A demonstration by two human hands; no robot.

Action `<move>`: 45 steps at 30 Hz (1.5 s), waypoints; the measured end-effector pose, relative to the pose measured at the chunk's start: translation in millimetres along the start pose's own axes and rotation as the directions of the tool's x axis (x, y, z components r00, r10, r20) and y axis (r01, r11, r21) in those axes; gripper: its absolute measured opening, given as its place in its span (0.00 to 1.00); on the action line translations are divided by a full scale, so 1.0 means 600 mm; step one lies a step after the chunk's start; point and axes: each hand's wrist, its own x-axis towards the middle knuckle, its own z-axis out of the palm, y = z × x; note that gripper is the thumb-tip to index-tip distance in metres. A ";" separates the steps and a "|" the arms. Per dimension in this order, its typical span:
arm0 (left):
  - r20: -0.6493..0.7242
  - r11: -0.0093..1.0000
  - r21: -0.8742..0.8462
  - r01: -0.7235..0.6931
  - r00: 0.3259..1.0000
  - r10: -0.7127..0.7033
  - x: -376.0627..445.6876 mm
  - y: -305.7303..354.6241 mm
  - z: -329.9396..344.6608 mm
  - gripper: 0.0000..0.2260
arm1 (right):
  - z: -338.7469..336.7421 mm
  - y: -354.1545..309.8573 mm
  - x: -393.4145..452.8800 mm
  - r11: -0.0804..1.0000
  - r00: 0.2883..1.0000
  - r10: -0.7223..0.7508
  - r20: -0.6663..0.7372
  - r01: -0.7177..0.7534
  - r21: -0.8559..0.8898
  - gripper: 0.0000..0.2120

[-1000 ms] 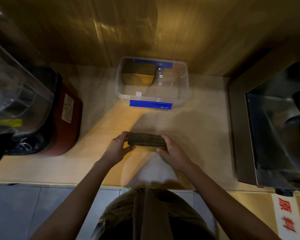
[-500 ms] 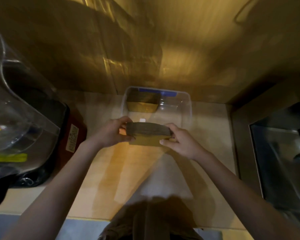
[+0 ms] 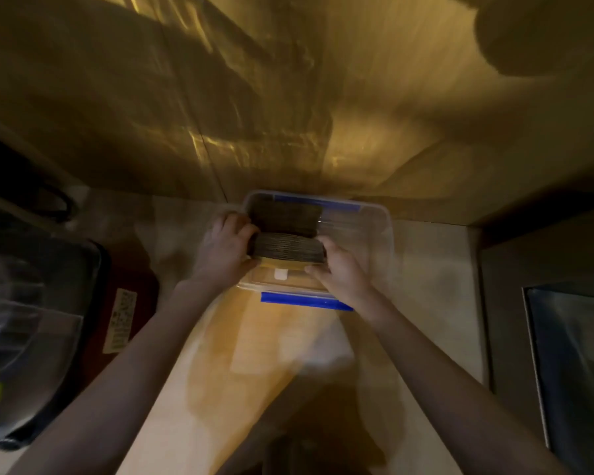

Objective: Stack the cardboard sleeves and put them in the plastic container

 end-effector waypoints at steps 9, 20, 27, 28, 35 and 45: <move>-0.084 0.997 0.068 0.048 0.996 -0.042 0.015 0.017 0.035 0.24 | 0.021 0.002 0.030 0.984 0.991 0.134 0.028 -0.136 0.114 0.28; -0.012 0.893 -0.368 0.259 0.959 -0.283 0.009 0.015 0.062 0.27 | 0.019 -0.019 0.040 0.963 0.972 0.177 0.152 -0.203 0.177 0.20; -0.036 0.875 -0.401 0.270 0.950 -0.310 0.009 0.010 0.067 0.27 | 0.024 -0.027 0.056 0.340 0.795 0.572 0.203 -0.455 0.823 0.17; -0.046 0.877 -0.398 0.269 0.949 -0.312 0.010 0.010 0.069 0.27 | 0.029 -0.028 0.062 0.282 0.780 0.586 0.220 -0.451 0.847 0.18; -0.025 0.864 -0.402 0.303 0.940 -0.341 0.011 0.016 0.075 0.30 | 0.041 -0.043 0.066 0.235 0.792 0.552 0.260 -0.447 0.863 0.24; 0.096 0.867 -0.365 0.338 0.940 -0.327 0.002 0.031 0.046 0.33 | -0.021 -0.033 0.028 0.194 0.809 0.556 0.191 -0.350 0.916 0.15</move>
